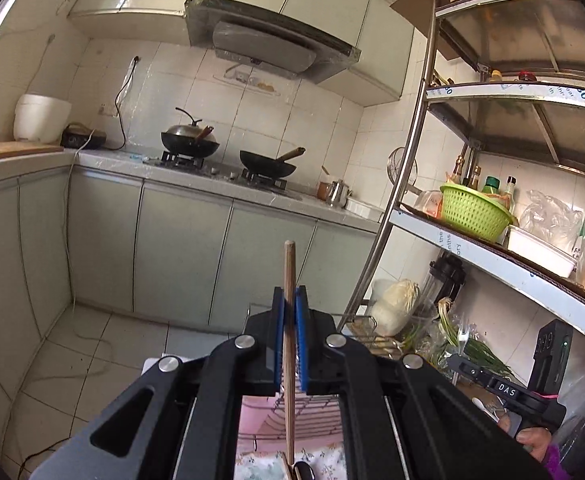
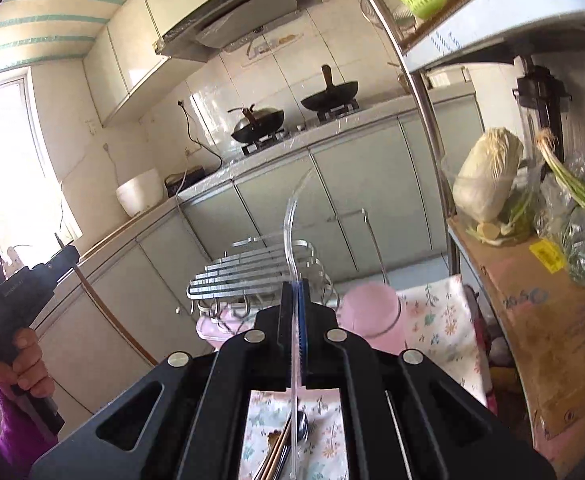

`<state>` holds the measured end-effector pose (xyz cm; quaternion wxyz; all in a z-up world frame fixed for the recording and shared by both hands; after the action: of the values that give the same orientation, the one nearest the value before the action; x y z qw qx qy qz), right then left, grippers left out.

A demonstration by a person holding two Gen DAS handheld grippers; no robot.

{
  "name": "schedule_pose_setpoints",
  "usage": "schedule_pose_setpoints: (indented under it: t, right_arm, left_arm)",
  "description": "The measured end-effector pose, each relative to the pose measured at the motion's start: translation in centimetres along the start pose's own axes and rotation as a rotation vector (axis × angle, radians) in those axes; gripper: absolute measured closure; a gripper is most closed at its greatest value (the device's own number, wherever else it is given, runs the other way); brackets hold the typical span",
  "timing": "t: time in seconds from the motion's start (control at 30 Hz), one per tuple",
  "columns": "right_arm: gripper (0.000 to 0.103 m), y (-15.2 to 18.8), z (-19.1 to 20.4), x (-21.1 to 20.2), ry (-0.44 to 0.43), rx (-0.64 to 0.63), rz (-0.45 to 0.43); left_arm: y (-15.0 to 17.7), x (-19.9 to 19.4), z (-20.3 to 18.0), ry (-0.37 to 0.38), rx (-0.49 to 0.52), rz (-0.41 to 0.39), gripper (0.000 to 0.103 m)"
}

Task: Organize utensils
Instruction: 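Lift the chopstick with the right gripper up above the caddy, then lower the chopstick into the pink cup and open the right gripper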

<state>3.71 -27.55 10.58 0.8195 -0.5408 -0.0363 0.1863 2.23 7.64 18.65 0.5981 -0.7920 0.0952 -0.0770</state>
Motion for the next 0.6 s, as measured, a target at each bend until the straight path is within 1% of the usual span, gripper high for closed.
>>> schedule_pose_setpoints:
  t: [0.17,0.33,0.47,0.6]
  right_arm:
    - [0.1,-3.1,0.1,1.2,0.001,-0.039,-0.12]
    - [0.1,-4.7,-0.7,4.0,0.035,-0.079,-0.186]
    - [0.1,-5.1,-1.7,6.4,0.056,-0.085,-0.2]
    - [0.1,-4.4,-2.6,8.5,0.092,-0.108,-0.188]
  left_arm:
    - [-3.5,2.0,-0.5,-0.021,0.048,-0.072,0.098]
    - [-4.9,4.8,0.4,-0.052,0.052,-0.086,0.098]
    - [-4.3,7.2,0.9,-0.07,0.063,-0.063,0.098]
    - [-2.3,9.5,1.2,-0.075,0.077,-0.007,0.098]
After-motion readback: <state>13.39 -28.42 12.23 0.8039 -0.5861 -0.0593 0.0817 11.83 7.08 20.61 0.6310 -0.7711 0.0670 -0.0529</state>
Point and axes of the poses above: each gripper's, at about its wrist camera, not at the fingertips, and x roughly the way its jaws point, z to its left, y to its underside, the point moved 1 cm from there along x, roughly the way its jaws point, and after that the axes turned 13 degrees about -z, right-handed, at the moved point
